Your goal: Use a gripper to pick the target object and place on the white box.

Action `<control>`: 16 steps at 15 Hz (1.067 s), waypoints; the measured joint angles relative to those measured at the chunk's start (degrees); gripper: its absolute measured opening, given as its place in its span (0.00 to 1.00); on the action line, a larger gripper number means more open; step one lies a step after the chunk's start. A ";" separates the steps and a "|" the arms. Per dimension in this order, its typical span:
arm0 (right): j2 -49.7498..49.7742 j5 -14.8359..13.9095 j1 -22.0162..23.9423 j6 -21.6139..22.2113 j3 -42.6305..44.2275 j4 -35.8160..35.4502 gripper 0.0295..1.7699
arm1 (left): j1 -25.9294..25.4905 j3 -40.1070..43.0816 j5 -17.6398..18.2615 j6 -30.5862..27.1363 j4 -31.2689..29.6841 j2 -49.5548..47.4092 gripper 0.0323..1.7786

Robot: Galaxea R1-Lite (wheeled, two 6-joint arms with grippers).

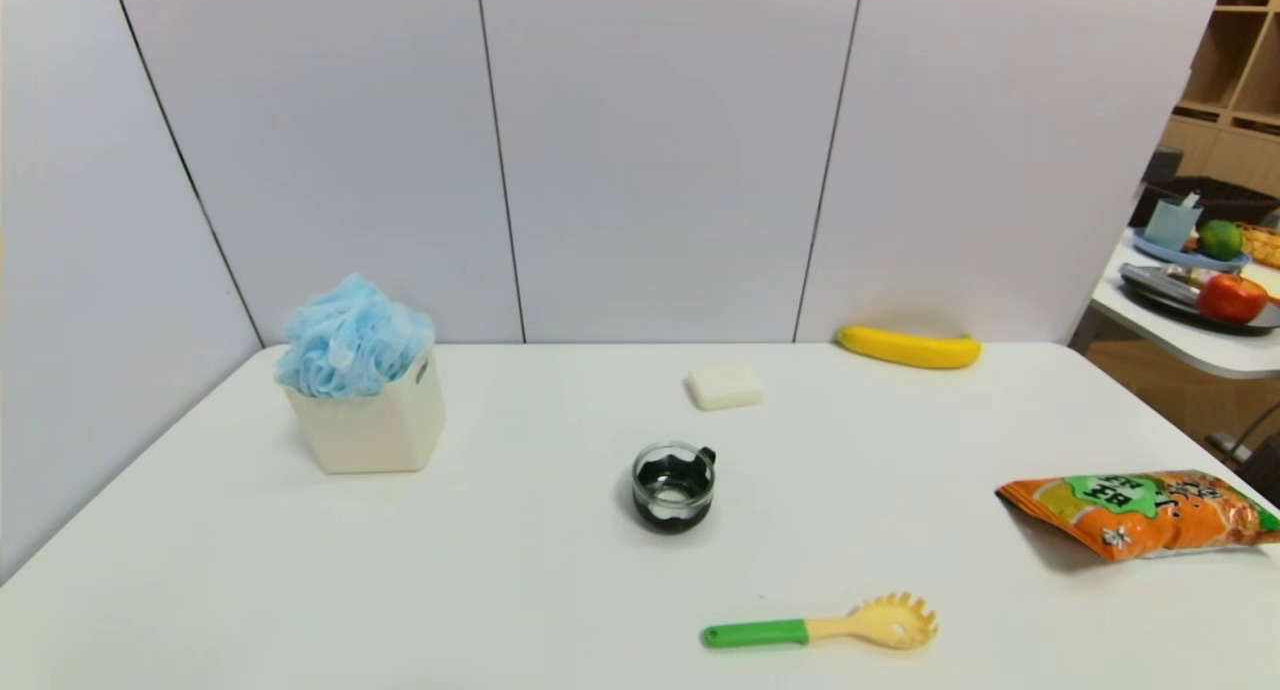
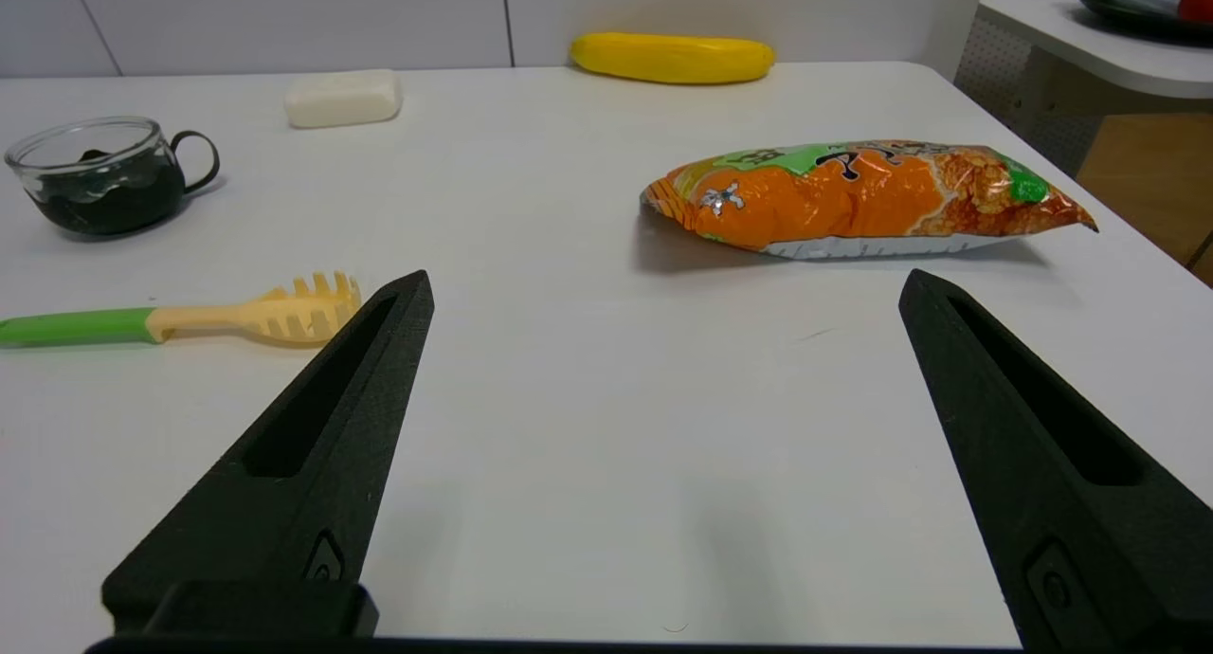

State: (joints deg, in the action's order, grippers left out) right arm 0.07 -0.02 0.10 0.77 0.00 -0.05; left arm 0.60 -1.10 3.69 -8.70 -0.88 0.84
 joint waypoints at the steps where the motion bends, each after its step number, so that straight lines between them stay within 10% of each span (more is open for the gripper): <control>1: 0.00 0.02 0.00 0.00 0.00 -0.02 0.96 | -0.02 0.55 -0.20 0.27 0.98 -0.40 0.95; 16: 0.00 0.02 0.00 -0.04 0.00 -0.05 0.96 | -0.07 1.10 -4.38 10.44 0.98 -0.94 0.95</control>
State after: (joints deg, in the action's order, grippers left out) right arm 0.07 0.00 0.10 0.73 0.00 -0.10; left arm 0.52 0.00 -0.68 1.73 0.10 -0.10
